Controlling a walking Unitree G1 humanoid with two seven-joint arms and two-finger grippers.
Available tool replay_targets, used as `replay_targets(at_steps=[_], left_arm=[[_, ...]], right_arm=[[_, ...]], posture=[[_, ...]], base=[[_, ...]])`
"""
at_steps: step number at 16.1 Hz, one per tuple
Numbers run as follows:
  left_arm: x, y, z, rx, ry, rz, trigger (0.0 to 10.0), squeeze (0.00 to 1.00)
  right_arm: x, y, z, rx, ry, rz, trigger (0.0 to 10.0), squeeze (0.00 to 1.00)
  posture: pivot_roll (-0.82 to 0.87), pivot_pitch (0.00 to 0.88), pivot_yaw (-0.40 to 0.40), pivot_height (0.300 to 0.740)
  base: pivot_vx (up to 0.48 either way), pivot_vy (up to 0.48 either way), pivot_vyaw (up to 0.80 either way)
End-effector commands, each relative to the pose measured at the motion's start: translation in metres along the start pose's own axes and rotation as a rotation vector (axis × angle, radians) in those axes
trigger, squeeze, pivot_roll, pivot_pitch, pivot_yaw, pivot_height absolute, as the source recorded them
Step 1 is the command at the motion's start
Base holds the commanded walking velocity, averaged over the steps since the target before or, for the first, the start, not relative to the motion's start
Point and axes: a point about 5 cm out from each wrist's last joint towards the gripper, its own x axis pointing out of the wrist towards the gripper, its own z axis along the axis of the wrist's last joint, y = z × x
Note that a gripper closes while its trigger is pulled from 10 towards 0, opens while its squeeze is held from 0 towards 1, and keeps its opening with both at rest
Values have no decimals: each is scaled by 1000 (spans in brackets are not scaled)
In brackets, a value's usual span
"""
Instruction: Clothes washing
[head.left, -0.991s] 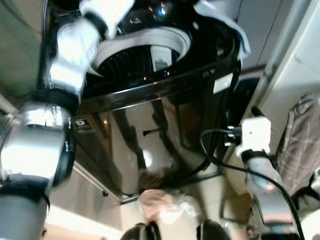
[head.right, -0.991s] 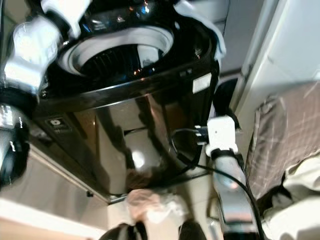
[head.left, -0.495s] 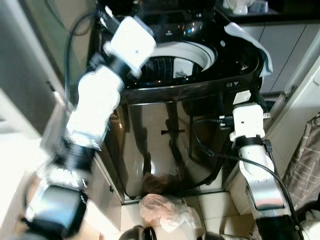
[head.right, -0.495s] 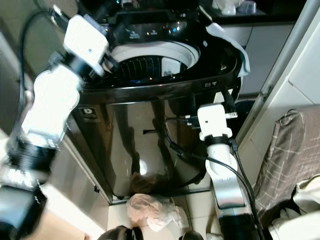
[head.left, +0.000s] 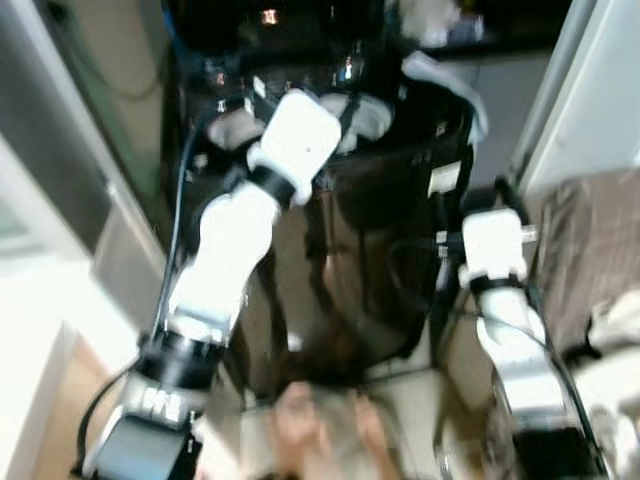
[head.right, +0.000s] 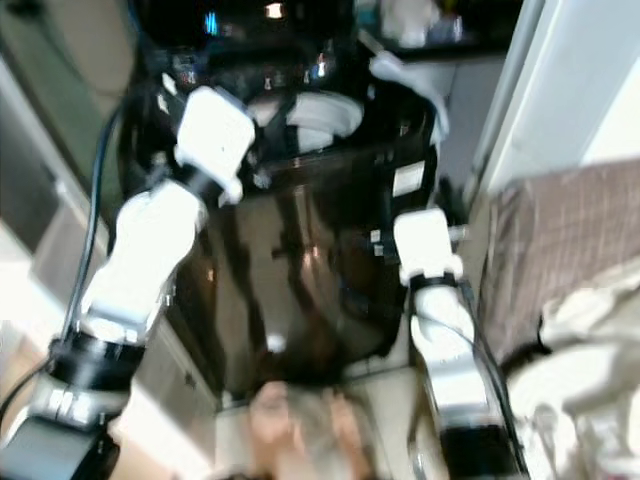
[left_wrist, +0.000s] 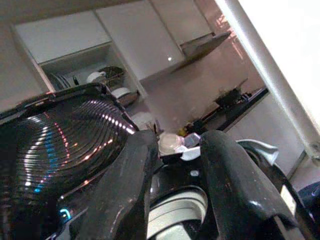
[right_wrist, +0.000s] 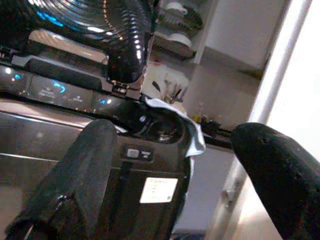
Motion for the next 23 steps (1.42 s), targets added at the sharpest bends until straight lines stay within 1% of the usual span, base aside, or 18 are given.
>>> replay_targets(at_steps=[1,3,5,6,7,8,9,10,11,12,13,15,16,17,18,20,21,23], left_arm=[[-3,2,-2,10,21,15,10000,0],[-5,1,-7,2,54,37,10000,0],[-6,-1,-11,-7,76,42,10000,0],[-10,-5,-21,-46,121,53,10000,0],[-11,-6,-24,-66,131,57,10000,0],[-17,-6,-36,-140,194,95,10000,0],[-25,-11,-53,-278,288,162,10000,0],[-29,-14,-60,-335,323,186,10000,0],[-37,-23,-72,-415,382,204,10000,0],[-47,-32,-84,-456,440,221,10000,0],[-54,-35,-92,-439,475,225,10000,0],[-76,-36,-114,-412,559,262,10000,0],[-95,-38,-128,-392,618,276,10000,0],[-103,-39,-133,-398,645,284,10000,0],[-134,-38,-142,-352,687,291,10000,0],[-154,-39,-140,-325,689,289,10000,0],[-148,-41,-134,-299,648,275,10000,0],[-131,-43,-128,-254,587,255,10000,0]], right_arm=[[4,2,1,21,-1,8,10000,0],[6,9,-9,66,74,61,10000,0],[6,12,-11,65,79,85,10000,0],[7,15,-11,66,82,104,10000,0],[7,15,-11,68,85,106,10000,0],[8,16,-11,79,84,107,10000,0],[7,15,-12,106,87,92,10000,0],[7,14,-13,122,92,81,10000,0],[6,12,-16,148,109,59,10000,0],[5,11,-19,166,126,53,10000,0],[5,11,-20,170,129,55,10000,0],[4,11,-23,175,139,57,10000,0],[3,10,-26,195,152,44,10000,0],[2,9,-28,204,161,39,10000,0],[-3,5,-32,207,171,31,10000,0],[-10,2,-38,186,199,42,10000,0],[-11,3,-40,161,206,58,10000,0],[-6,6,-32,119,154,94,10000,0]], posture=[[-183,0,59,740],[-180,0,54,740],[-181,0,52,740],[-181,0,50,740],[-181,0,50,740],[-180,0,50,740],[-178,0,48,740],[-177,0,48,740],[-177,0,48,740],[-176,0,44,740],[-176,0,44,740],[-176,0,37,740],[-174,0,31,740],[-176,0,32,740],[-181,0,28,740],[-163,0,15,740],[-159,0,7,740],[-160,0,3,740]], base=[[0,0,0],[0,0,0],[0,0,0],[0,0,0],[0,0,0],[0,0,0],[0,0,0],[0,0,0],[0,0,0],[0,0,0],[0,0,0],[0,0,0],[0,0,0],[0,0,0],[0,0,0],[0,0,0],[0,0,-744],[0,0,-763]])
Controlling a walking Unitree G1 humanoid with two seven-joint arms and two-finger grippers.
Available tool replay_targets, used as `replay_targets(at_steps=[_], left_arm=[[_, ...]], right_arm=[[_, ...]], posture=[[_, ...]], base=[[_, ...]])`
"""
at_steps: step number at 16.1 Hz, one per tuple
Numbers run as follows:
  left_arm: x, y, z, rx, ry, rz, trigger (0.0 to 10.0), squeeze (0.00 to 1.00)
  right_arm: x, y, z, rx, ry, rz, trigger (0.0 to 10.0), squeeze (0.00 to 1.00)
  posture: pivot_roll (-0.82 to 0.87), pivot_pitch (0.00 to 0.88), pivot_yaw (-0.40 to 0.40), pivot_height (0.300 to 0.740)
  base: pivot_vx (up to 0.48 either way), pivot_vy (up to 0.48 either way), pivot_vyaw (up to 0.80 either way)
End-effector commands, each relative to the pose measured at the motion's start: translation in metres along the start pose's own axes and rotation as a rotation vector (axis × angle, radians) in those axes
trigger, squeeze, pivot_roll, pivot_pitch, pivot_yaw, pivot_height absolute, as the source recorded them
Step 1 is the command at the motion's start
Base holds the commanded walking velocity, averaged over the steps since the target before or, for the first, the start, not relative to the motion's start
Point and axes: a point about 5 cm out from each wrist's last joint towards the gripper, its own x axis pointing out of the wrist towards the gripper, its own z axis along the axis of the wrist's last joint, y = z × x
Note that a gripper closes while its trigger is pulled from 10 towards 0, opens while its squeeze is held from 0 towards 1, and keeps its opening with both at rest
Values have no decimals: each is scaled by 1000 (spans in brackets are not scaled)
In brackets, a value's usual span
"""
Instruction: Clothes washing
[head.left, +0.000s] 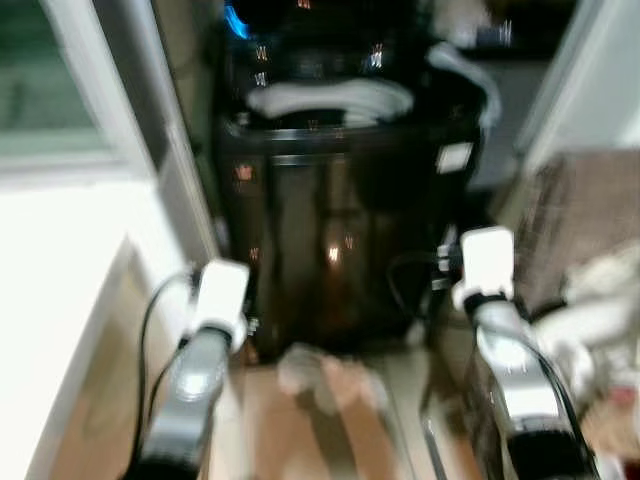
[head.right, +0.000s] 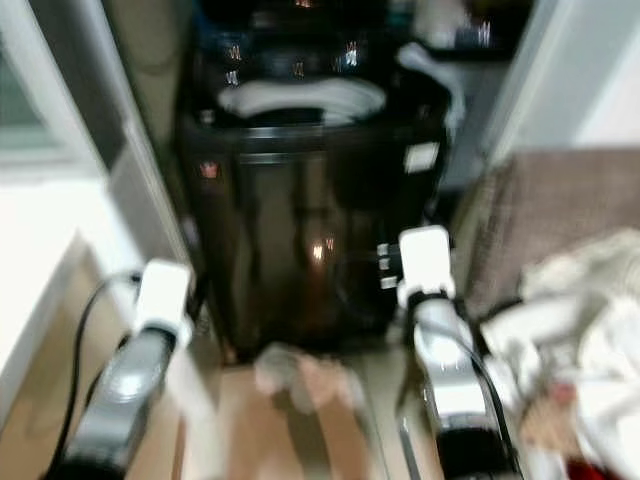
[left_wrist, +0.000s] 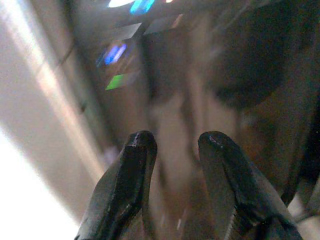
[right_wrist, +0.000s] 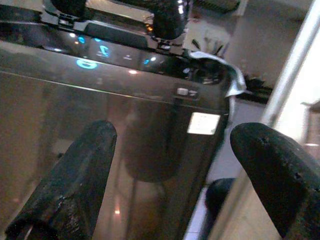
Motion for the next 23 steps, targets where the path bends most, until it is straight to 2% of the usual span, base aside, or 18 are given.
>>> replay_targets(at_steps=[1,6,9,11,14,15,17,18,19,21,23], left_arm=[[4,-5,11,12,-51,-10,10000,0],[11,-3,16,28,-72,-18,10000,0],[16,-5,21,47,-94,-33,10000,0],[19,-8,22,50,-96,-52,10000,0],[22,-13,23,58,-101,-81,10000,0],[23,-13,23,60,-102,-86,10000,0],[26,-12,26,60,-107,-87,10000,0],[26,-12,26,60,-107,-87,10000,0],[28,-11,29,67,-114,-88,10000,0],[27,-7,32,74,-119,-83,10000,0],[19,1,32,98,-111,-84,10000,0]], right_arm=[[5,-3,8,-29,-43,8,10000,0],[10,-10,19,-81,-96,-17,10000,0],[15,-18,38,-144,-188,-55,10000,0],[18,-37,62,-170,-275,-147,10000,0],[21,-57,69,-144,-275,-238,10000,0],[21,-66,67,-116,-243,-280,10000,0],[26,-78,45,42,-72,-325,10000,0],[26,-78,45,42,-72,-325,10000,0],[30,-83,39,117,-11,-336,10000,0],[37,-91,35,162,42,-342,10000,0],[50,-101,29,286,131,-345,10000,0]], posture=[[-163,0,4,740],[-185,0,23,740],[-204,0,39,740],[-226,0,53,740],[-233,0,62,740],[-238,0,64,740],[-238,0,67,740],[-238,0,67,740],[-231,7,69,740],[-218,29,79,740],[-177,71,93,740]], base=[[0,0,-756],[0,0,-751],[0,0,-756],[0,0,-744],[0,0,-740],[0,0,-744],[0,0,-741],[0,0,-744],[0,0,0],[0,0,0],[0,0,0]])
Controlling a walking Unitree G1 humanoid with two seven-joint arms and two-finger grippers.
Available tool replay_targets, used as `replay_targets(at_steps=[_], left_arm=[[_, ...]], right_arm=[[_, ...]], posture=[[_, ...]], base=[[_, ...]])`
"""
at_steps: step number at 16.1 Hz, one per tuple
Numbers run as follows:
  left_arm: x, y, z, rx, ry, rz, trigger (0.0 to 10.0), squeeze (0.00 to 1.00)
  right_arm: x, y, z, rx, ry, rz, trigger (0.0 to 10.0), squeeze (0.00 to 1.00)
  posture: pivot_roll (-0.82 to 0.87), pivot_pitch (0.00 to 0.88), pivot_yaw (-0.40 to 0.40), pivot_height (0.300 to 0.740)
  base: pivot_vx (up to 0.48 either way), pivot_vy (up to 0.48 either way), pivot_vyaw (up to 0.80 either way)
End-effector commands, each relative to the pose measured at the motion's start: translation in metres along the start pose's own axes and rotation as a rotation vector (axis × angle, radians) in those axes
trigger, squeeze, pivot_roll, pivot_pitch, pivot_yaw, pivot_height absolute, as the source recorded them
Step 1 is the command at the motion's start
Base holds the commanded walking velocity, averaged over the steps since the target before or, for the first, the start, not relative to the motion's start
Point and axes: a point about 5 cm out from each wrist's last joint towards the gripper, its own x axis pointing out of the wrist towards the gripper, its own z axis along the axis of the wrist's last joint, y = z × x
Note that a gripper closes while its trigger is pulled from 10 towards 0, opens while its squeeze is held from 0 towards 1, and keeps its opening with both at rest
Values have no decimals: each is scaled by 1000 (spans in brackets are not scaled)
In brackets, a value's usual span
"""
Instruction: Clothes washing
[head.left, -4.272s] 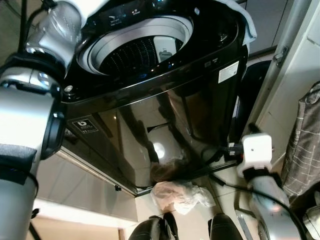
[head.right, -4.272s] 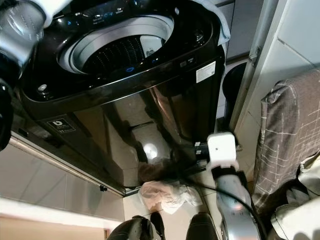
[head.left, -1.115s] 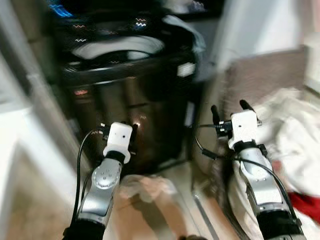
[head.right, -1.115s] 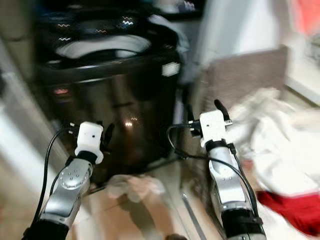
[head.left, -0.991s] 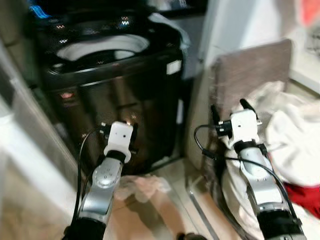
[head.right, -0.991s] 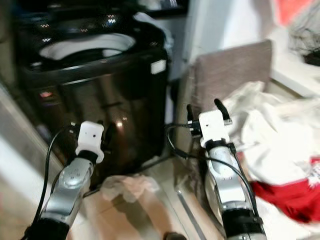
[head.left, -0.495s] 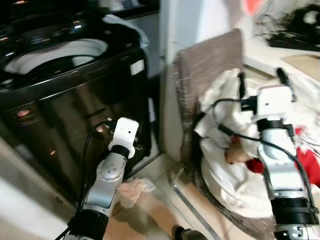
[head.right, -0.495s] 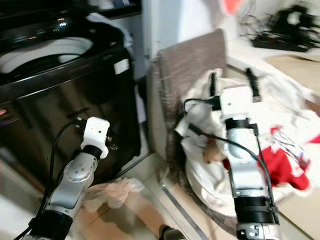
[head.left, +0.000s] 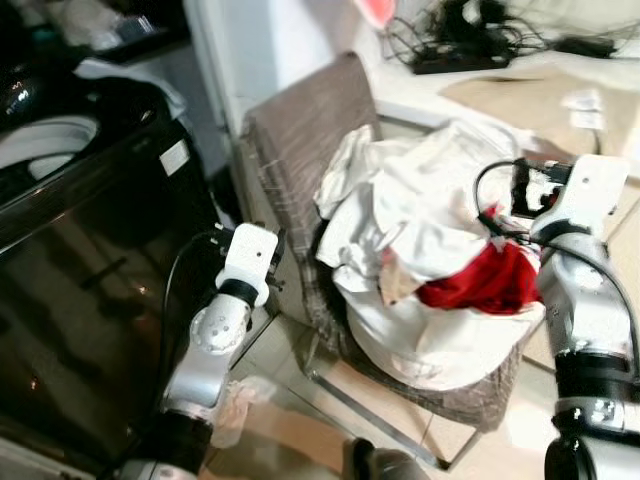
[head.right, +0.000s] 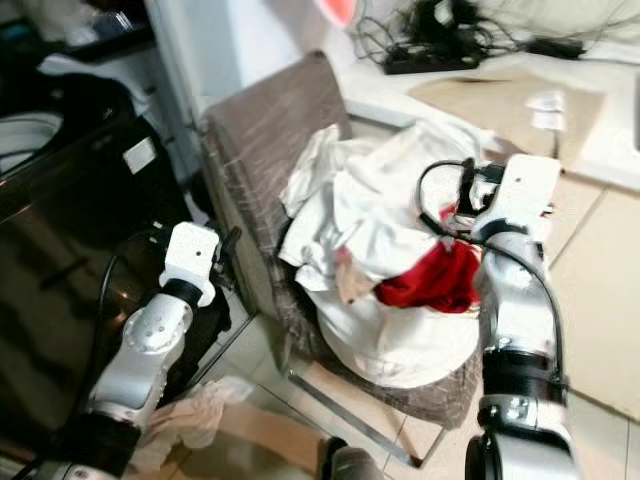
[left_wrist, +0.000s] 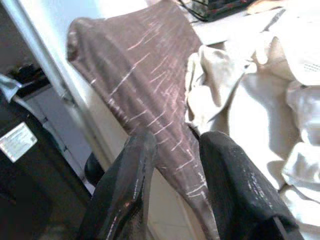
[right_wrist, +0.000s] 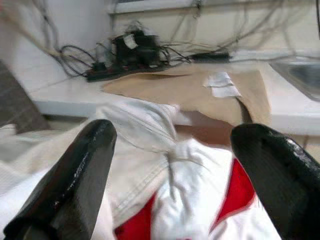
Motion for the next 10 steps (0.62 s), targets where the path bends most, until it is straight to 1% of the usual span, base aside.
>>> replay_targets(at_steps=[1,3,4,5,6,7,8,9,10], left_arm=[[-10,8,-2,39,23,-8,10000,0],[-17,16,-1,74,22,-4,10000,0],[-19,20,1,85,19,6,10000,0],[-21,25,5,89,10,25,10000,0],[-22,25,7,91,7,31,10000,0],[-21,24,8,86,7,36,10000,0],[-19,23,8,81,9,34,10000,0],[-17,19,9,75,9,23,10000,0],[-15,17,9,72,8,16,10000,0]], right_arm=[[7,-1,-5,61,61,0,10000,0],[10,1,1,33,43,-1,10000,0],[9,1,9,14,18,-30,10000,0],[-8,13,18,-29,-30,-47,10000,0],[-27,32,11,-14,-2,23,10000,0],[-40,46,5,14,-4,105,10000,0],[-46,51,2,30,-6,137,10000,0],[-50,53,-4,44,18,152,10000,0],[-51,52,-7,59,35,136,10000,0]], posture=[[-127,90,97,740],[-93,98,92,740],[-74,102,86,740],[-74,91,71,740],[-77,85,66,740],[-95,82,62,740],[-111,78,62,740],[-123,74,63,740],[-135,71,65,740]], base=[[0,0,0],[0,0,0],[0,0,0],[0,0,0],[0,0,0],[0,0,0],[0,0,0],[0,0,0],[0,0,0]])
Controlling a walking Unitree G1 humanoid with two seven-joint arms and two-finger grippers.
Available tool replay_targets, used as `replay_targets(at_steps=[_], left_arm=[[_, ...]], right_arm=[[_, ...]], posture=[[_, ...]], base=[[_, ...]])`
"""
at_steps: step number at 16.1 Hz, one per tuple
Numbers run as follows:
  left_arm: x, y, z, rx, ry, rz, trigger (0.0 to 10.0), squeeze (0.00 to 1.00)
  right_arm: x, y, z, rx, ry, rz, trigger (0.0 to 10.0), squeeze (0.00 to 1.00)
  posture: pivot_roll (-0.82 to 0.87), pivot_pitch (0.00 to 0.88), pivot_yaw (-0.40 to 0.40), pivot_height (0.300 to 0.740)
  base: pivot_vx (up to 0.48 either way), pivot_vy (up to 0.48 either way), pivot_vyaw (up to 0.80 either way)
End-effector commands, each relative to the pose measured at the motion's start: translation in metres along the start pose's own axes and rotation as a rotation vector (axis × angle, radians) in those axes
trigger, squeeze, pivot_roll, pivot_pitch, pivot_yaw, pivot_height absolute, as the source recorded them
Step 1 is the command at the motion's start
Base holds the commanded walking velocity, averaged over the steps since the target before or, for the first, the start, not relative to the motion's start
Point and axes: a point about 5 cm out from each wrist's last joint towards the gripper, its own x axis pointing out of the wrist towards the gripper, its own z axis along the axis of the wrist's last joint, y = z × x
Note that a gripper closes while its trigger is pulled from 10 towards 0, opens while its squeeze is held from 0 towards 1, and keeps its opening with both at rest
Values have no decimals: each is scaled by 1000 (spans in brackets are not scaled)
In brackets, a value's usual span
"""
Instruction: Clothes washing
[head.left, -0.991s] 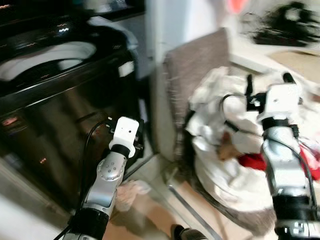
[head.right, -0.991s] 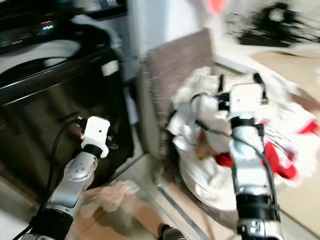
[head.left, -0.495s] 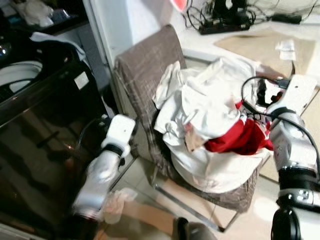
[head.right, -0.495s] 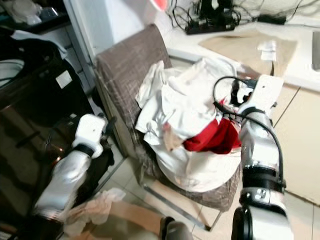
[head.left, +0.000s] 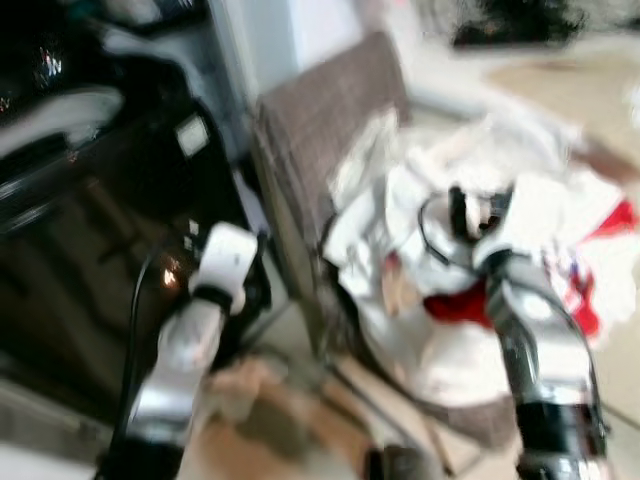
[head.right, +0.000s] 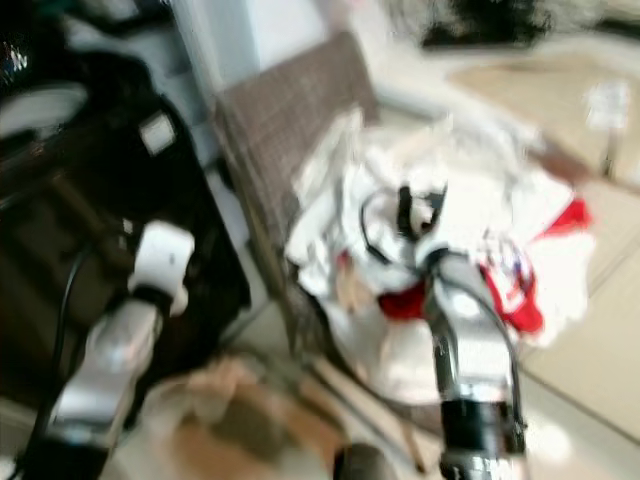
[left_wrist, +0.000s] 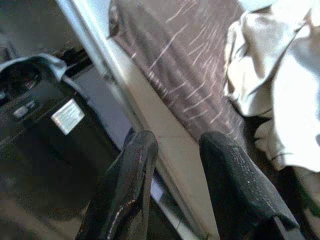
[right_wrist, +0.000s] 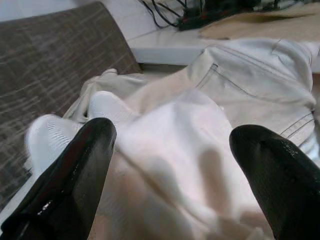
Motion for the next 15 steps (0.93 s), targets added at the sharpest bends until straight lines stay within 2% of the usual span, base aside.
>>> replay_targets(at_steps=[1,2,4,6,7,8,10,11,13,14,15], left_arm=[[3,1,1,11,7,-4,10000,0],[3,1,4,11,-4,-24,10000,0],[4,13,6,20,-10,-10,10000,0],[8,16,3,18,-2,-5,10000,0],[9,16,3,17,0,-5,10000,0],[13,12,3,14,-3,-9,10000,0],[18,1,5,-7,-17,-63,10000,0],[17,-3,7,-8,-32,-113,10000,0],[11,-13,17,-21,-83,-373,10000,0],[7,-16,20,9,-95,-460,10000,0],[7,-16,20,20,-95,-481,10000,0]], right_arm=[[-4,-7,4,62,25,-78,10000,0],[-14,-14,6,113,63,-154,10000,0],[-36,-10,30,40,-17,-183,10000,0],[-41,-11,50,-55,-133,-177,10000,0],[-40,-13,54,-74,-155,-182,10000,0],[-36,-22,53,-92,-142,-202,10000,0],[-35,-43,35,-45,27,-291,10000,0],[-37,-48,32,-32,55,-309,10000,0],[-47,-57,18,-9,174,-352,10000,0],[-52,-57,22,-7,196,-356,10000,0],[-54,-56,26,-8,196,-355,10000,0]], posture=[[-144,71,67,740],[-151,75,72,740],[-162,84,86,740],[-190,79,88,740],[-193,78,88,740],[-206,71,86,740],[-223,63,82,740],[-225,63,79,740],[-228,68,79,740],[-233,72,83,740],[-233,72,83,740]], base=[[0,0,0],[0,0,0],[0,0,0],[0,0,0],[0,0,0],[0,0,0],[0,0,0],[0,0,0],[0,0,0],[0,0,0],[0,0,0]])
